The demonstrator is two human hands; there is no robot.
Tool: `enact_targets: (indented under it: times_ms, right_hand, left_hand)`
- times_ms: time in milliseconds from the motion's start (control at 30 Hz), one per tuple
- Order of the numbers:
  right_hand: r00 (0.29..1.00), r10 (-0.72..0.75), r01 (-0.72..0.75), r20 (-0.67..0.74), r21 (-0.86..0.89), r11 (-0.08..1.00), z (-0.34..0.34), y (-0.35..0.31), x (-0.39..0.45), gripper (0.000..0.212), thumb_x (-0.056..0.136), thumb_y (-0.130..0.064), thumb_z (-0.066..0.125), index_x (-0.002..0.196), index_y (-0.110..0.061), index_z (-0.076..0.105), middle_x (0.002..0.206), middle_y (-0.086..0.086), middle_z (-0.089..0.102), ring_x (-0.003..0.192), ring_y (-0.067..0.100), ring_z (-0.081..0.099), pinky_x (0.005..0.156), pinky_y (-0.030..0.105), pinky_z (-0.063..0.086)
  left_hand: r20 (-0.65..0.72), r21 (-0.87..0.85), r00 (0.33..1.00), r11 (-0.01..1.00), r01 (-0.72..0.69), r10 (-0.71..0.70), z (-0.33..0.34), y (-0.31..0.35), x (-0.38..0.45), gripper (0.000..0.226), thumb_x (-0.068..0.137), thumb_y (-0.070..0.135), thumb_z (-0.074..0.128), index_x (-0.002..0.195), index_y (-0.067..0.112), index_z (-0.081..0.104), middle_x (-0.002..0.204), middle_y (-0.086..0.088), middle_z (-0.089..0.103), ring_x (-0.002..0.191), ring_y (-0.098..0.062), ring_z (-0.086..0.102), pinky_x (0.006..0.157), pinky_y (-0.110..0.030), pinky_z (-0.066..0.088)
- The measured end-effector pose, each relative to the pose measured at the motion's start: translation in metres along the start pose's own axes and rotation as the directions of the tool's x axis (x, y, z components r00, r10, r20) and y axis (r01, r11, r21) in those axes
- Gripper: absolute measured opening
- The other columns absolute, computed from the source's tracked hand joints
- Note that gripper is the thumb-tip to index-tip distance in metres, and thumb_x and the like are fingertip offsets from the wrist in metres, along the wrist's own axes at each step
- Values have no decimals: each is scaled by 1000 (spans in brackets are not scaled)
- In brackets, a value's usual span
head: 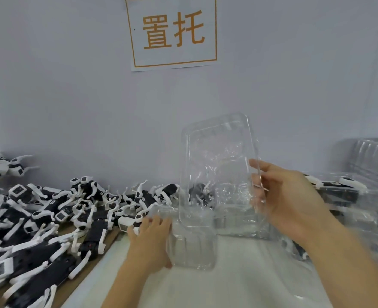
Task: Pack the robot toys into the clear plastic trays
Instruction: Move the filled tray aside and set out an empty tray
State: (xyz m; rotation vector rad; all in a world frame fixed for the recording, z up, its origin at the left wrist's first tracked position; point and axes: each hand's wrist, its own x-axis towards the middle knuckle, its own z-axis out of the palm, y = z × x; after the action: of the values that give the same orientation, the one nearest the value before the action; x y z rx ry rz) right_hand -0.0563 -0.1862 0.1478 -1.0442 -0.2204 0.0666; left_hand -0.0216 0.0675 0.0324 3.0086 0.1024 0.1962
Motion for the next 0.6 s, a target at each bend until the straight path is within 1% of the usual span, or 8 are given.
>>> enact_targets:
  times_ms: [67, 167, 200, 267, 333, 400, 500, 600]
  right_hand:
    - [1000, 7, -8, -22, -66, 998, 1, 2, 1, 31, 95, -3, 38, 112, -14, 62, 63, -2, 50, 46, 10, 40, 40, 20, 36]
    - [998, -1, -4, -69, -72, 997, 4, 5, 2, 27, 94, -1, 37, 107, -13, 58, 60, 0, 51, 46, 12, 41, 41, 21, 35]
    - [997, -6, 2, -81, -55, 999, 5, 7, 2, 27, 94, 1, 37, 105, -13, 57, 60, 1, 52, 48, 13, 42, 43, 22, 36]
    - [996, -15, 13, -86, -24, 1000, 8, 11, 3, 26, 95, 4, 36, 103, -13, 54, 62, 4, 54, 51, 16, 47, 47, 25, 41]
    - [998, -12, 11, -62, -12, 1000, 13, 16, 3, 25, 97, 6, 36, 103, -12, 52, 63, 5, 56, 54, 18, 53, 48, 27, 48]
    - [1000, -4, 4, -3, -15, 1000, 17, 21, 2, 25, 98, 7, 35, 103, -12, 51, 64, 5, 58, 57, 19, 57, 52, 27, 51]
    - [997, 12, -5, 74, -98, 995, 21, 24, 0, 24, 98, 4, 40, 104, -13, 56, 69, 4, 64, 65, 21, 64, 63, 31, 52]
    - [999, -29, 22, -23, -283, 959, 19, 19, 1, 23, 96, -7, 50, 110, -18, 63, 82, 1, 72, 76, 18, 70, 70, 32, 50]
  left_hand:
    - [56, -82, 998, 996, -23, 28, -24, 0, -3, 70, 74, 43, 82, 130, 37, 41, 131, 19, 33, 142, -13, 19, 116, -57, 10]
    - [-273, -422, 962, 896, -137, 19, -62, 10, -11, 17, 94, 42, 60, 107, 33, 57, 106, 19, 55, 122, -17, 53, 104, -43, 41]
    - [-323, -633, 945, 754, -175, -52, -75, 17, -16, 19, 99, 43, 51, 103, 28, 62, 99, 16, 64, 110, -18, 63, 92, -39, 48]
    - [-202, -934, 973, 321, -156, -115, -94, 25, -23, 41, 97, 58, 44, 106, 25, 67, 97, 8, 74, 94, -18, 72, 79, -40, 57]
    - [-65, -987, 998, 146, -68, 25, -99, 25, -30, 46, 84, 68, 59, 114, 34, 66, 110, 8, 73, 96, -22, 73, 77, -45, 60]
    - [-30, -979, 989, 197, -58, 144, -93, 24, -34, 37, 84, 50, 73, 118, 46, 61, 120, 6, 68, 102, -23, 71, 77, -44, 59]
    - [-151, -953, 987, 255, -162, 61, -87, 21, -29, 46, 92, 12, 67, 114, 51, 59, 111, -1, 72, 94, -19, 72, 69, -36, 56]
    - [-252, -900, 968, 365, -240, 17, -94, 14, -28, 54, 94, 1, 61, 110, 53, 60, 100, 5, 76, 88, -15, 73, 77, -45, 58]
